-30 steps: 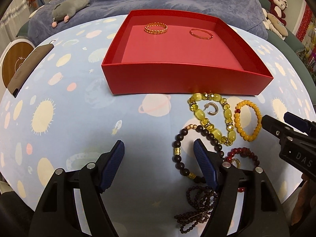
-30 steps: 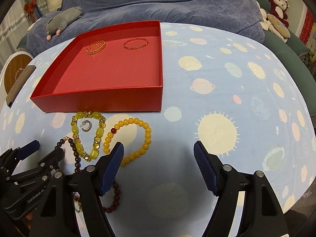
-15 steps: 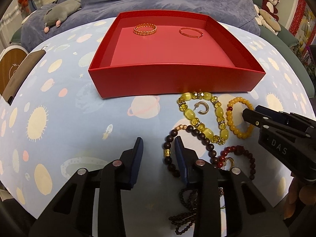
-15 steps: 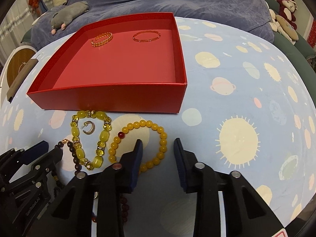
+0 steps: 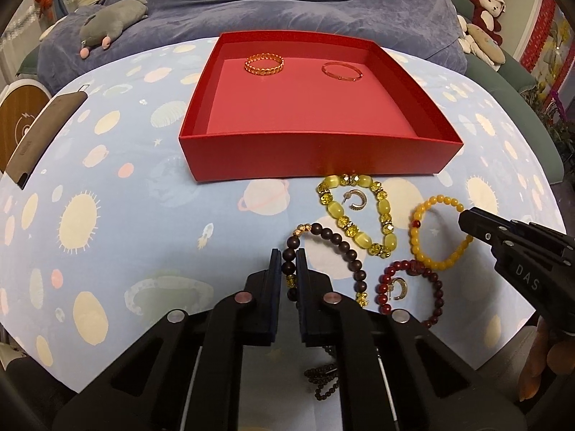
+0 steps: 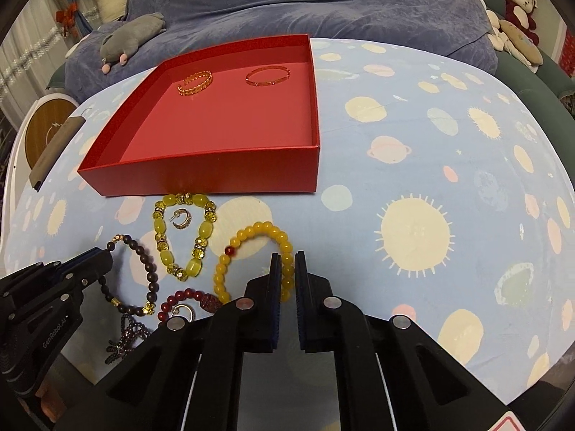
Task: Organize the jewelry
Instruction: 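Grasp the black bead bracelet with the left gripper while the right grasps the amber bead bracelet, then lower both bead bracelets into the red box and open both grippers, then grasp the red bead bracelet with the right gripper, then grasp the dark garnet strand bracelet with the left gripper while the right holds the red bracelet, then place both bracelets in the red box and open both grippers, then grasp the yellow jade bracelet with the right gripper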
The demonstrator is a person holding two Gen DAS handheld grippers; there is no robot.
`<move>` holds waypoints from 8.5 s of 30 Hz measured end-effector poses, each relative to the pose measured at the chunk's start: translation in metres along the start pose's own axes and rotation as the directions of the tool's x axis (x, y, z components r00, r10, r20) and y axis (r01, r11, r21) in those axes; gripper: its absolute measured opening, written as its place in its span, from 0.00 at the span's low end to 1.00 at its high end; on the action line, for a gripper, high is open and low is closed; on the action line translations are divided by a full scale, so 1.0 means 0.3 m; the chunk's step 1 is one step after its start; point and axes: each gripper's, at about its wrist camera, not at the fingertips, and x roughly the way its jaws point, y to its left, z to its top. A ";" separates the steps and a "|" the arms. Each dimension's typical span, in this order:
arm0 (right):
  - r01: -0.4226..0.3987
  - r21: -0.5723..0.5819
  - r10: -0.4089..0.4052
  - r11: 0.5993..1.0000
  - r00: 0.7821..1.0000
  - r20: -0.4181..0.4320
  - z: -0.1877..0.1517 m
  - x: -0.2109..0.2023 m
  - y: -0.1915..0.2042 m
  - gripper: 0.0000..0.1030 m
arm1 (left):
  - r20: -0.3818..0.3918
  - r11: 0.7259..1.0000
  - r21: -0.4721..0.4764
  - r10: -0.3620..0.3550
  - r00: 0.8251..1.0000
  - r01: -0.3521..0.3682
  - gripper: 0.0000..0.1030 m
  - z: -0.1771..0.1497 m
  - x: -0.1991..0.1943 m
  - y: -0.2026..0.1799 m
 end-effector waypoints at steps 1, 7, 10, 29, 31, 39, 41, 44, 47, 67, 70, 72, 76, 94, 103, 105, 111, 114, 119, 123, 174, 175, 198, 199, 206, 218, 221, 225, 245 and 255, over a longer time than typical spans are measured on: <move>-0.001 0.001 0.001 1.000 1.000 0.007 0.003 -0.017 -0.004 0.07 | 0.005 1.000 -0.003 -0.006 1.000 0.006 0.08 0.005 -0.014 0.002; 0.003 -0.005 -0.002 1.000 0.999 0.049 0.051 -0.105 -0.025 0.07 | 0.042 0.999 -0.002 -0.045 0.998 0.045 0.08 0.064 -0.110 0.001; -0.003 -0.010 0.004 1.000 0.997 0.080 0.096 -0.142 -0.013 0.07 | 0.062 0.998 0.016 -0.057 0.996 0.057 0.08 0.108 -0.153 -0.012; -0.157 -0.022 0.158 0.987 0.983 0.093 0.546 0.072 0.123 0.07 | 0.133 0.986 -0.017 -0.165 0.977 0.168 0.08 0.551 -0.012 0.000; -0.169 -0.011 0.170 0.985 0.983 0.067 0.553 0.126 0.121 0.07 | 0.114 0.984 -0.027 -0.172 0.978 0.177 0.08 0.559 0.042 0.011; -0.120 -0.051 0.120 0.991 0.993 -0.003 0.576 0.296 0.121 0.07 | 0.044 0.990 0.007 -0.138 0.989 0.138 0.08 0.574 0.227 0.026; -0.094 -0.050 0.093 0.994 0.996 -0.006 0.590 0.321 0.108 0.07 | 0.052 0.994 0.038 -0.100 0.994 0.098 0.08 0.579 0.246 0.025; -0.034 -0.024 0.035 0.999 0.999 0.029 0.606 0.323 0.076 0.19 | 0.087 0.998 0.063 -0.030 0.996 0.025 0.16 0.582 0.255 0.029; -0.015 0.008 0.015 1.000 0.997 0.075 0.602 0.289 0.039 0.37 | 0.123 0.999 0.051 -0.001 0.992 -0.006 0.46 0.575 0.236 0.038; 0.004 -0.052 0.001 0.999 0.995 0.102 0.232 -0.066 0.032 0.41 | 0.173 0.999 0.001 0.037 0.984 -0.038 0.51 0.291 -0.058 0.013; 0.009 -0.070 -0.004 0.998 0.997 0.072 0.133 -0.084 0.043 0.41 | 0.157 0.999 -0.013 0.039 0.987 -0.037 0.51 0.215 -0.083 0.016; 0.000 -0.072 0.003 0.997 0.999 0.045 0.073 -0.085 0.050 0.41 | 0.141 0.999 -0.024 0.041 0.989 -0.038 0.51 0.165 -0.093 0.019; -0.005 -0.099 0.005 0.995 1.000 -0.001 -0.036 -0.076 0.077 0.41 | 0.108 0.999 -0.016 0.043 0.993 -0.042 0.51 0.067 -0.109 0.013; -0.022 -0.117 0.011 0.993 0.996 -0.090 -0.171 0.032 0.137 0.36 | 0.005 1.000 0.016 0.005 1.000 -0.005 0.52 -0.182 -0.121 0.000; -0.017 -0.112 0.008 0.994 0.997 -0.082 -0.169 0.032 0.109 0.07 | -0.037 0.999 0.030 -0.028 0.999 0.029 0.57 -0.202 -0.091 -0.024; -0.013 -0.112 0.004 0.994 0.997 -0.081 -0.174 0.028 0.103 0.07 | -0.044 0.999 0.040 -0.021 0.999 0.023 0.57 -0.208 -0.081 -0.030; -0.015 -0.079 0.007 0.997 0.996 -0.093 -0.193 0.012 0.065 0.07 | -0.059 0.998 0.040 -0.037 0.998 0.040 0.57 -0.215 -0.057 -0.037; -0.018 -0.063 0.012 0.998 0.995 -0.098 -0.199 0.007 0.049 0.07 | -0.076 0.998 0.044 -0.032 0.997 0.035 0.57 -0.218 -0.035 -0.039; -0.028 -0.036 0.024 0.999 0.995 -0.092 -0.198 -0.011 0.033 0.07 | -0.067 0.997 0.072 -0.028 0.997 0.033 0.52 -0.221 -0.034 -0.053; -0.039 -0.039 0.036 0.998 0.997 -0.073 -0.186 -0.039 0.039 0.07 | -0.064 0.993 0.106 -0.045 0.997 0.052 0.29 -0.220 -0.035 -0.071; -0.090 -0.050 0.090 0.995 0.996 0.001 -0.034 -0.159 0.081 0.07 | -0.074 0.997 0.021 -0.066 0.995 0.068 0.17 -0.109 0.019 0.005; -0.090 -0.050 0.090 0.995 0.996 0.001 -0.033 -0.160 0.081 0.07 | -0.072 0.997 0.021 -0.068 0.995 0.070 0.14 -0.107 0.014 0.005; -0.211 -0.046 0.215 0.976 0.971 0.107 0.343 -0.174 0.126 0.07 | 0.119 0.991 -0.027 -0.128 0.985 0.132 0.03 0.315 -0.146 0.048; -0.227 -0.045 0.230 0.973 0.968 0.104 0.369 -0.159 0.135 0.07 | 0.122 0.991 -0.028 -0.124 0.985 0.128 0.03 0.338 -0.135 0.049; -0.243 -0.024 0.244 0.970 0.969 0.043 0.428 0.006 0.173 0.07 | 0.072 0.991 -0.059 -0.112 0.991 0.117 0.03 0.422 0.012 0.066; -0.073 0.021 0.072 0.997 0.997 0.028 0.405 0.129 0.053 0.32 | 0.072 0.993 -0.112 -0.040 0.997 0.047 0.42 0.403 0.135 0.117; -0.066 0.019 0.065 0.998 0.997 0.048 0.392 0.098 0.038 0.35 | 0.087 0.995 -0.099 -0.017 0.996 0.026 0.45 0.392 0.116 0.110; -0.062 0.003 0.062 0.998 0.996 0.061 0.354 0.056 0.035 0.36 | 0.105 0.996 -0.089 0.005 0.994 0.004 0.45 0.363 0.082 0.101; -0.082 0.012 0.082 0.997 0.997 0.007 0.093 -0.050 0.051 0.37 | 0.092 0.999 -0.046 0.017 0.996 -0.013 0.45 0.158 -0.066 0.023; -0.100 -0.001 0.100 0.995 0.995 -0.006 0.038 -0.071 0.090 0.37 | 0.068 0.999 -0.046 0.032 0.997 -0.029 0.45 0.079 -0.084 0.024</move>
